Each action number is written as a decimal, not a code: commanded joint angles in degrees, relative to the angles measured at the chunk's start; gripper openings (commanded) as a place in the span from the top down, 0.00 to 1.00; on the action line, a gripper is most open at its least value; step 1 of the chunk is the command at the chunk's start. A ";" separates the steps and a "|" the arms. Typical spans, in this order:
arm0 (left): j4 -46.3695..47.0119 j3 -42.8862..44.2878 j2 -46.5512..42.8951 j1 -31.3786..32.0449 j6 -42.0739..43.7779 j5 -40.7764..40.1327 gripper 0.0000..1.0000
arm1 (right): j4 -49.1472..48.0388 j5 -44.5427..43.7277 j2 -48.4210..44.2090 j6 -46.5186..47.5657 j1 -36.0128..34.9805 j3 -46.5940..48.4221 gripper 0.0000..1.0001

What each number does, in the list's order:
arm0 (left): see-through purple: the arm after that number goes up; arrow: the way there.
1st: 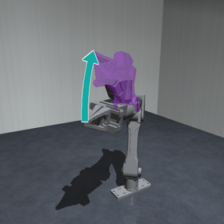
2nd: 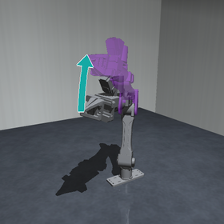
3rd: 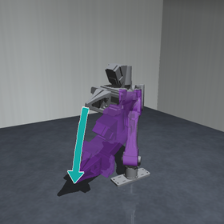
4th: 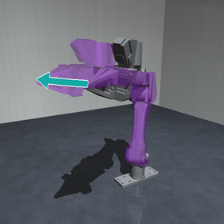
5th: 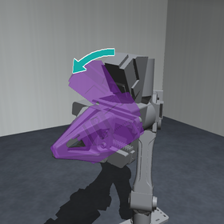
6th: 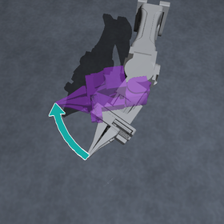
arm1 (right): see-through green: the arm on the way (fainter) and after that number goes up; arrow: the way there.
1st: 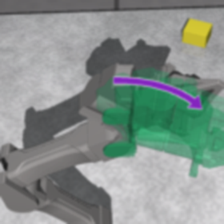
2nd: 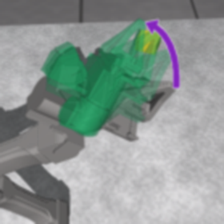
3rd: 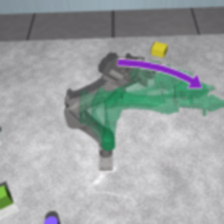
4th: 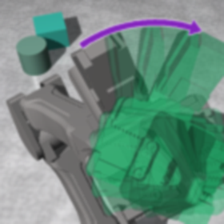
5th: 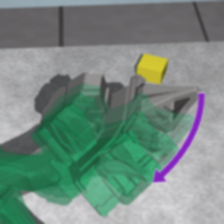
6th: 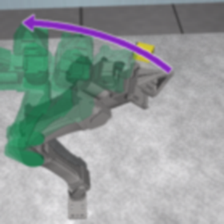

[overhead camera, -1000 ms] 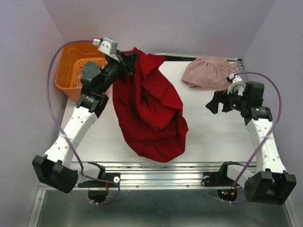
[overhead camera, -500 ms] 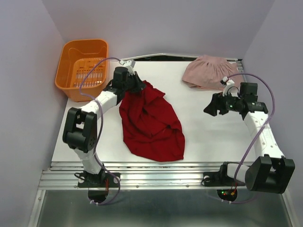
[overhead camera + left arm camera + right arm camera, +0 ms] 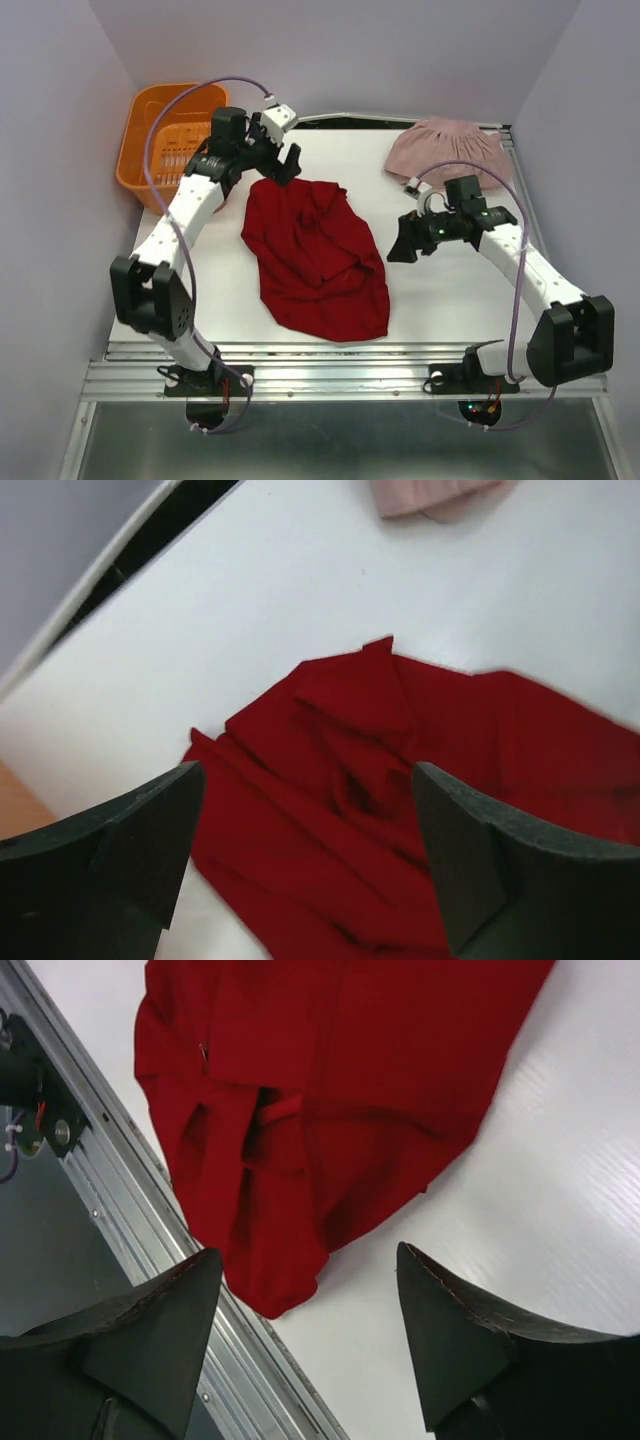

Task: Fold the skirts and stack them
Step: Move the skirt to the center of the board, then flatten the skirt out

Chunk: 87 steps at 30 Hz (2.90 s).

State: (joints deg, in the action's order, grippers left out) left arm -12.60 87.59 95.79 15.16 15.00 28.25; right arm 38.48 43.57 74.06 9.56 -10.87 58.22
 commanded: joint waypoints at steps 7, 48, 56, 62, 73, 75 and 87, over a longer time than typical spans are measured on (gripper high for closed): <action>-19.22 -25.17 -23.80 12.78 66.54 0.94 0.06 | -4.73 -7.62 14.25 -5.60 -5.91 3.74 0.28; -9.21 -8.06 -26.35 14.91 34.97 13.30 1.00 | -7.08 -0.40 9.07 -6.75 -6.53 7.45 0.67; -7.53 -4.71 -22.76 9.89 24.55 14.56 1.00 | -7.98 -6.76 13.68 -7.01 -6.53 9.37 0.64; -3.32 -4.36 -18.54 8.40 16.57 11.30 1.00 | -13.16 7.81 3.38 -10.62 -6.53 2.00 0.40; -4.27 1.26 -12.03 2.95 12.60 18.76 1.00 | -18.26 4.78 0.81 6.08 -13.99 -8.74 0.09; -5.24 2.76 -10.71 2.42 12.50 19.30 1.00 | -20.27 3.46 3.71 5.47 -16.72 -7.16 0.08; -4.27 3.81 -9.66 1.02 11.36 18.86 1.00 | -34.43 -8.73 14.70 -1.03 -24.72 -2.67 0.14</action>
State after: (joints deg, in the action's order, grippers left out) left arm -20.71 87.79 86.94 16.97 27.86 44.88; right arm 12.58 42.19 86.87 10.70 -34.65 52.42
